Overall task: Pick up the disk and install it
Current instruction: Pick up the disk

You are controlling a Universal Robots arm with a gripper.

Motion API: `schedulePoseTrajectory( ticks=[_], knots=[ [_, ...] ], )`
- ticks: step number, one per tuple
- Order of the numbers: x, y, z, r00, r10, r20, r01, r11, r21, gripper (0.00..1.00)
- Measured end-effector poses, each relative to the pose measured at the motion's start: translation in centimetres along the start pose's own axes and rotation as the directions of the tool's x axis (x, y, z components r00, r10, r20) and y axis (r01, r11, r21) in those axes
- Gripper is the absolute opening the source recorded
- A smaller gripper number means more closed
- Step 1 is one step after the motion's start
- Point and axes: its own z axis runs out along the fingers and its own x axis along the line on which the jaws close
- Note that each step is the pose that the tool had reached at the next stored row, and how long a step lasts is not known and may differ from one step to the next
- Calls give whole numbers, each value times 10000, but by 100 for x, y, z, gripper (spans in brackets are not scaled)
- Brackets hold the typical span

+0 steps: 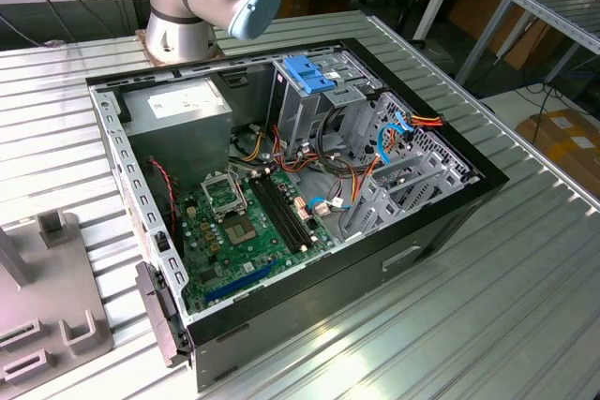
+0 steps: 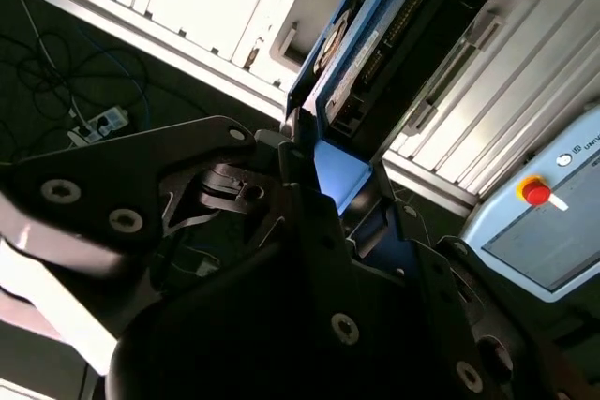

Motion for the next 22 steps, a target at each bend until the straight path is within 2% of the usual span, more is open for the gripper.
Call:
schedulePoseTrajectory(
  ticks=[2,3,5,7,15,22],
  knots=[
    [1,-2,-58,10000,0,0,0,10000,1,37],
    [3,-4,-128,10000,0,0,0,10000,3,37],
    [5,-7,-217,10000,0,0,0,10000,8,37],
    [6,-8,-269,10000,0,0,0,10000,11,37],
    [5,-13,-284,10000,2,1,-2,10000,14,37],
    [5,-115,-281,10000,1,1,-1,10000,14,37]
  ],
)
